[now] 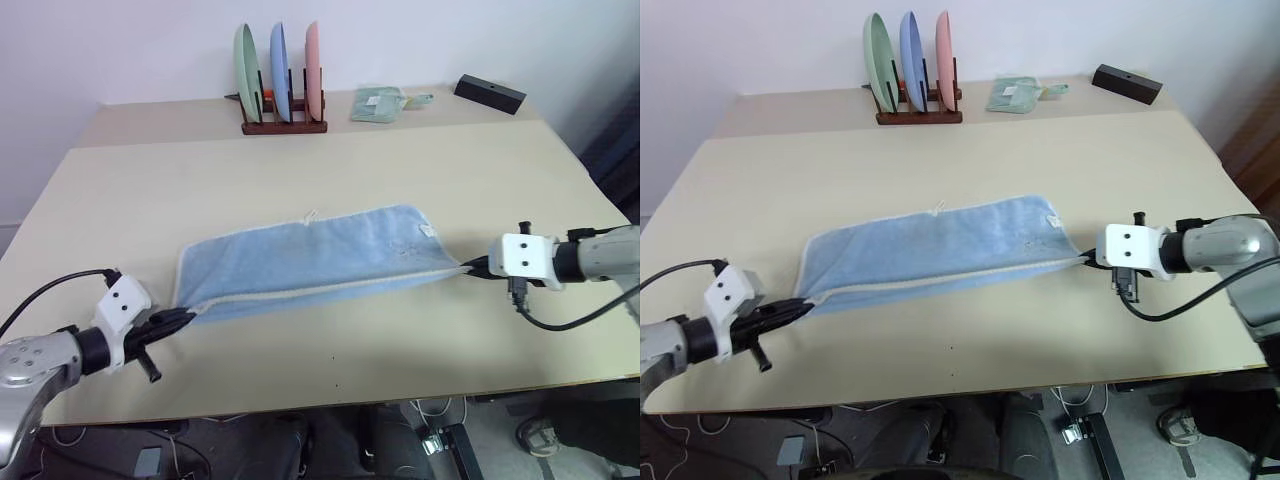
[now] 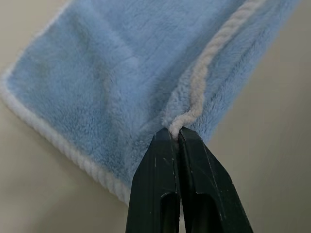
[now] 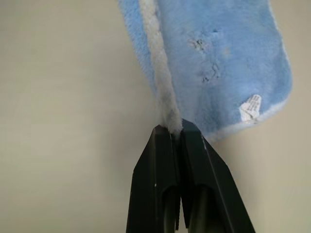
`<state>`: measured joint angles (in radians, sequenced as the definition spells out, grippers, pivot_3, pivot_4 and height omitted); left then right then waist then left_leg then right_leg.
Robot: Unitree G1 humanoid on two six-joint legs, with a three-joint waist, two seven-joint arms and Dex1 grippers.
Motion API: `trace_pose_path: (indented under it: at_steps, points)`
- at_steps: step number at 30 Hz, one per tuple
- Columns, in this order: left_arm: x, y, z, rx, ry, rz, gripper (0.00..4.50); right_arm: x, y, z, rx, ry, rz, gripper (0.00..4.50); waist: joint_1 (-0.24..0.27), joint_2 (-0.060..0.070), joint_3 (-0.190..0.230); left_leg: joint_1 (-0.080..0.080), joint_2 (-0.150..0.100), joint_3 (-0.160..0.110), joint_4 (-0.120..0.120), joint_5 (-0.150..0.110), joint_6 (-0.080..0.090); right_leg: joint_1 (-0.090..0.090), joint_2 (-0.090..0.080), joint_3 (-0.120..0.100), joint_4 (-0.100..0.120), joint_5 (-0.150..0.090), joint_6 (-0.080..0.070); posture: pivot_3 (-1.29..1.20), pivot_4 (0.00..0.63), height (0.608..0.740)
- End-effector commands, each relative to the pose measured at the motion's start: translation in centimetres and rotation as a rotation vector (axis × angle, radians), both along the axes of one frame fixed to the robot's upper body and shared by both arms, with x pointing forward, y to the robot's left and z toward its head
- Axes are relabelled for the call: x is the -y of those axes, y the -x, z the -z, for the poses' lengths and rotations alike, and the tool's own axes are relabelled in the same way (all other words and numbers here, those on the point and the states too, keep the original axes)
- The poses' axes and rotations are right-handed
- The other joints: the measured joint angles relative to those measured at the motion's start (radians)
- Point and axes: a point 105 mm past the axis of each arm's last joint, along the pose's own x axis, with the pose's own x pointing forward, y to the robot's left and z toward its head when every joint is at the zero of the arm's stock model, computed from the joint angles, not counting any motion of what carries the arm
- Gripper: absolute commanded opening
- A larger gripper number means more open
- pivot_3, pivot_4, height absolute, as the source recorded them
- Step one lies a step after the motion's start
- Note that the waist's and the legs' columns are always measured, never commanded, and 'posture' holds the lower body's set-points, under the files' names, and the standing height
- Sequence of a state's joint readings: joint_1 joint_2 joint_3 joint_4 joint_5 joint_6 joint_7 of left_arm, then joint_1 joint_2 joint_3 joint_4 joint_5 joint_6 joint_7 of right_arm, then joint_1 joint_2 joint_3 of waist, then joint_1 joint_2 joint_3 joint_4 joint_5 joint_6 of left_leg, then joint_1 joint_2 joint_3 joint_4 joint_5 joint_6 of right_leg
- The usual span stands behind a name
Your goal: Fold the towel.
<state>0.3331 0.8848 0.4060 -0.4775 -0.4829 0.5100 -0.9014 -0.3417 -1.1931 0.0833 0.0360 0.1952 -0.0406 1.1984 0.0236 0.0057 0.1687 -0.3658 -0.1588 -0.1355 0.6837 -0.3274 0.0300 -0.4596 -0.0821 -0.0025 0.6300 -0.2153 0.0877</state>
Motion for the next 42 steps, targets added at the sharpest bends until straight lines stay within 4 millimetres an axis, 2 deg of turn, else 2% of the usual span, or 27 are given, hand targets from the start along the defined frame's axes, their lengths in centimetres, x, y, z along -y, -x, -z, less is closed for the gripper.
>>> trace_pose_path:
  at_steps: [1,4,8,11,16,19,25,35,39,42]
  points:
    - [-0.2,0.1,-1.4,0.036,-0.002,-0.025,0.0,0.0,0.0,-1.8,0.048,-0.007,0.009,0.05,0.007,0.0,0.0,0.001,0.0,0.0,0.0,0.0,0.0,0.001,0.0,0.0,0.0,0.0,0.0,0.0,0.15,0.74]
    - [-1.2,-1.3,-1.6,0.1,-0.039,-0.089,0.0,-0.3,-1.6,-2.6,0.144,-0.002,0.013,0.05,0.014,0.0,0.0,0.002,0.0,0.001,0.0,0.0,0.0,0.002,0.0,0.0,0.0,0.0,0.0,0.0,0.15,0.74]
    - [-2.8,-3.6,-1.6,0.17,-0.076,-0.183,0.0,-1.0,-4.6,-3.2,0.275,0.003,0.015,0.05,0.014,0.0,0.0,0.003,0.001,0.002,-0.001,0.0,0.0,0.001,0.0,0.0,0.001,0.0,0.0,0.0,0.15,0.74]
    - [-3.7,-5.8,-1.5,0.225,-0.102,-0.234,0.0,-2.3,-8.2,-3.8,0.399,-0.028,0.045,0.05,0.012,-0.001,0.0,0.004,0.001,0.003,-0.001,0.0,0.0,0.001,0.0,0.0,0.0,0.0,0.0,0.0,0.15,0.74]
    - [-4.7,-8.6,-1.7,0.284,-0.112,-0.317,0.0,-3.1,-11.5,-3.4,0.476,0.0,0.075,0.05,0.014,-0.001,0.0,0.002,0.0,0.003,-0.001,0.0,0.0,-0.001,0.0,0.0,0.001,0.0,0.0,0.0,0.15,0.74]
    - [-4.8,-9.6,-0.9,0.28,-0.127,-0.332,0.0,-3.8,-13.0,-2.7,0.496,0.011,0.091,0.05,0.01,-0.001,0.0,0.001,0.0,0.003,-0.001,0.0,0.0,-0.001,0.0,0.0,0.0,0.001,0.0,0.0,0.15,0.74]
    - [-4.8,-10.5,-0.7,0.298,-0.112,-0.351,0.0,-3.9,-13.6,-2.1,0.491,0.034,0.082,0.05,-0.008,-0.001,0.0,0.001,0.0,0.002,-0.002,0.0,-0.001,-0.002,0.0,0.0,0.001,0.001,0.0,0.0,0.15,0.74]
    - [-4.0,-12.1,-0.3,0.281,-0.11,-0.312,0.0,-2.7,-13.1,-1.2,0.445,0.056,0.092,0.05,-0.033,-0.001,0.0,0.001,0.0,0.002,-0.002,0.0,-0.001,-0.002,0.001,0.0,0.001,0.001,0.0,0.0,0.15,0.74]
    - [-4.1,-11.8,-0.4,0.269,-0.114,-0.296,0.0,-2.5,-12.8,-1.9,0.457,0.049,0.079,0.05,-0.038,-0.001,0.0,0.001,0.0,0.002,-0.002,0.0,-0.001,-0.003,0.001,0.0,0.001,0.001,0.0,0.0,0.15,0.74]
    - [-3.6,-9.9,-1.1,0.232,-0.068,-0.222,0.0,-2.0,-11.4,-2.6,0.421,0.021,0.04,0.05,-0.038,-0.001,0.0,0.001,0.001,0.002,-0.002,0.0,-0.001,-0.003,0.001,0.0,0.001,0.001,0.0,0.0,0.15,0.74]
